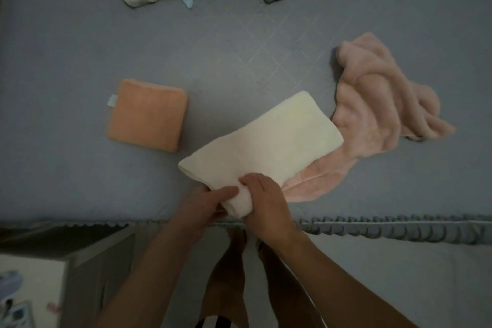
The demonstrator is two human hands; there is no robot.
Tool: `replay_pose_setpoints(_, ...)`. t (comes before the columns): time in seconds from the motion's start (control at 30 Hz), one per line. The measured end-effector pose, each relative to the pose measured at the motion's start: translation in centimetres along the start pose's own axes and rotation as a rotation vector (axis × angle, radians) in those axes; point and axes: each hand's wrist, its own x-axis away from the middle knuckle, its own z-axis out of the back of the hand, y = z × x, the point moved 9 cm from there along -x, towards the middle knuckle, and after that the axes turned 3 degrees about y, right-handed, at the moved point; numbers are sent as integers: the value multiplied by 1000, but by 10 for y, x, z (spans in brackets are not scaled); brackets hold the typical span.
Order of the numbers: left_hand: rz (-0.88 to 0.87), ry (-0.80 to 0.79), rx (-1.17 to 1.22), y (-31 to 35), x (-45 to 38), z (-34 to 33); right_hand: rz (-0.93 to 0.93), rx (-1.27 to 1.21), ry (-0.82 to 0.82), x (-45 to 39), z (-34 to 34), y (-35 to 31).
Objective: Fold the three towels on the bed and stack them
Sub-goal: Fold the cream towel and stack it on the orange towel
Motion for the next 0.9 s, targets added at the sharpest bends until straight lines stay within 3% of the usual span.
replay_pose_setpoints(0.1, -146, 61, -14, 7, -3, 32, -192, -328, 65, 16, 12, 22)
replay_pose_setpoints(0.2, -392, 129, -328, 27, -12, 57, -356, -528, 51, 27, 20, 44)
replay_pose_setpoints(0.3, -568, -40, -796, 31, -27, 30, -445, -633, 55, 41, 33, 56)
replay_pose_setpoints(0.37, -552, -171, -872, 25, -26, 9, -504, -744, 52, 57, 36, 63)
replay_pose_setpoints(0.5, -739, -371, -964, 19, 0, -17, -607, -850, 40, 92, 36, 73)
replay_pose_setpoints(0.57, -697, -396, -974, 9, 12, -17, -620, -833, 142, 103, 41, 76)
replay_pose_setpoints(0.7, -784, -269, -925, 12, 21, -15, -586, -701, 337, 105, 49, 78)
replay_pose_setpoints(0.83, -966, -276, -1175, 23, 12, -40, -566, -494, 398, 90, 56, 89)
replay_pose_setpoints(0.9, -975, -315, -1231, 28, -2, -54, -555, -424, 402, 77, 60, 99)
